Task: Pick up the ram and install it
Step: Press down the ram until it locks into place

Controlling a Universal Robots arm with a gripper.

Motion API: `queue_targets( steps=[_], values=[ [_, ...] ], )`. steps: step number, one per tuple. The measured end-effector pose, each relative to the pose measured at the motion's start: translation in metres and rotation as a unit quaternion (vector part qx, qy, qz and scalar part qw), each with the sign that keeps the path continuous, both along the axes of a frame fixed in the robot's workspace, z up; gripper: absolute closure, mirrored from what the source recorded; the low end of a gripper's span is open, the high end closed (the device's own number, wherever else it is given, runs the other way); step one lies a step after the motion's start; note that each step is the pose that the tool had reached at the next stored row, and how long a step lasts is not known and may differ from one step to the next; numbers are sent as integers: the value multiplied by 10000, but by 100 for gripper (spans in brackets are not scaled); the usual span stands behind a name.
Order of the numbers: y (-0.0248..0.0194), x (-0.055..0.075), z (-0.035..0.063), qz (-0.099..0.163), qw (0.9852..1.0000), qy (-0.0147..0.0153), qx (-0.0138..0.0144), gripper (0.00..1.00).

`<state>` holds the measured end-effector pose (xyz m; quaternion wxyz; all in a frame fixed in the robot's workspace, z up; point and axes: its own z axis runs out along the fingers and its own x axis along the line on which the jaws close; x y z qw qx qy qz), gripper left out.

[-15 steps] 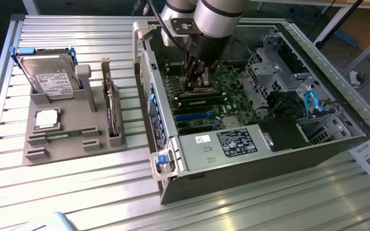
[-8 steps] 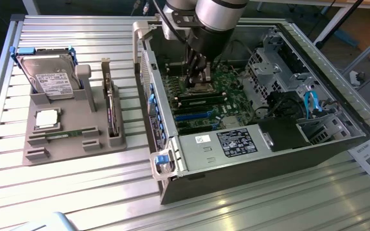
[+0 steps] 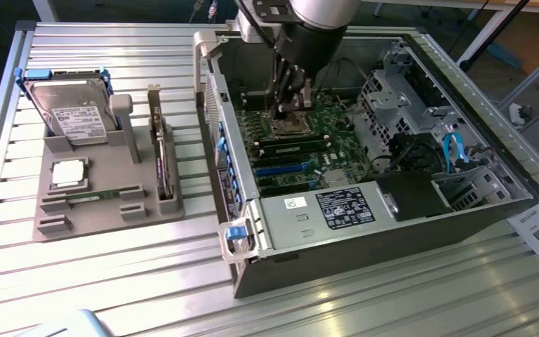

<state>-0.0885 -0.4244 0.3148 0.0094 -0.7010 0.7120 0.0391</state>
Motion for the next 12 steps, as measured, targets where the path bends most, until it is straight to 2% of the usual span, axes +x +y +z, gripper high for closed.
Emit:
queue_targets(
  steps=[12],
  values=[
    [0, 0, 278, 0, 10000, 0, 0, 90]
  ],
)
